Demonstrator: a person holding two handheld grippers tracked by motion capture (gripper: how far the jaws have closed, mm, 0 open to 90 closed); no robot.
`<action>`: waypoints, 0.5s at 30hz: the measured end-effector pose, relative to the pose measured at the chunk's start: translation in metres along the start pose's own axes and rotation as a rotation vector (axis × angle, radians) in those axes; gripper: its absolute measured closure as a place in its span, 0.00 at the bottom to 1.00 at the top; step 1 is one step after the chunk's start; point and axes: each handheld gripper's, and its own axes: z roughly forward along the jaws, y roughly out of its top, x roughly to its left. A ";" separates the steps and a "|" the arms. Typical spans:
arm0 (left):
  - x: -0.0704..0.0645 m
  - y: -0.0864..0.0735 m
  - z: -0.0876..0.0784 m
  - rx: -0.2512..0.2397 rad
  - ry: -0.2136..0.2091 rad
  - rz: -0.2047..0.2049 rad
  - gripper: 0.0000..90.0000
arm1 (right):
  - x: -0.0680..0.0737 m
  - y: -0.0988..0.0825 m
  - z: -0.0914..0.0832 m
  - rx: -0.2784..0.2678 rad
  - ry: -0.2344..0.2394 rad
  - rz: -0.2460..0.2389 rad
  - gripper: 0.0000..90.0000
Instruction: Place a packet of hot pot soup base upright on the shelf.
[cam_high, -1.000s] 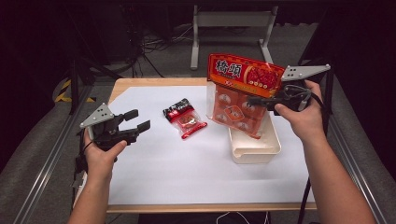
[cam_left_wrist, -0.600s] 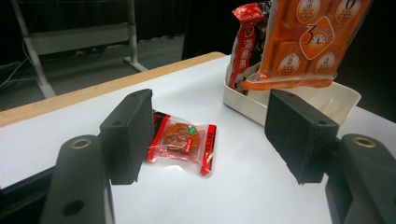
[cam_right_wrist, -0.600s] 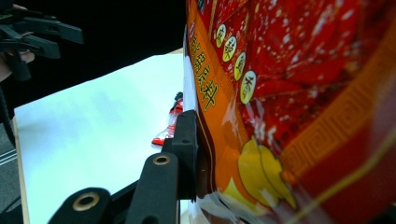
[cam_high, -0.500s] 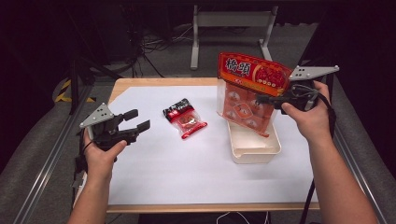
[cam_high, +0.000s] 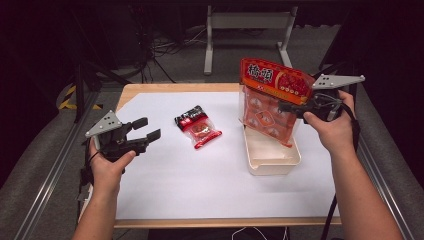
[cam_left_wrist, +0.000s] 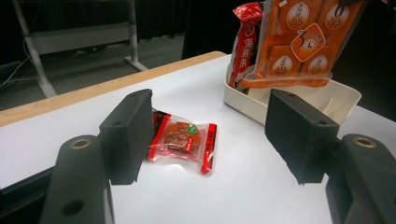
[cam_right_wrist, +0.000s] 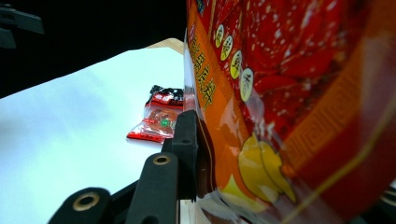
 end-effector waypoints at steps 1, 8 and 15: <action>0.000 0.000 0.000 0.000 0.000 0.000 0.37 | -0.001 -0.001 -0.001 -0.002 -0.003 0.004 0.79; 0.000 -0.001 -0.001 0.004 0.004 -0.002 0.37 | -0.004 -0.010 -0.004 -0.008 -0.019 0.023 0.79; 0.000 -0.001 -0.001 0.008 0.003 -0.001 0.37 | -0.007 -0.018 -0.005 -0.016 -0.010 0.051 0.79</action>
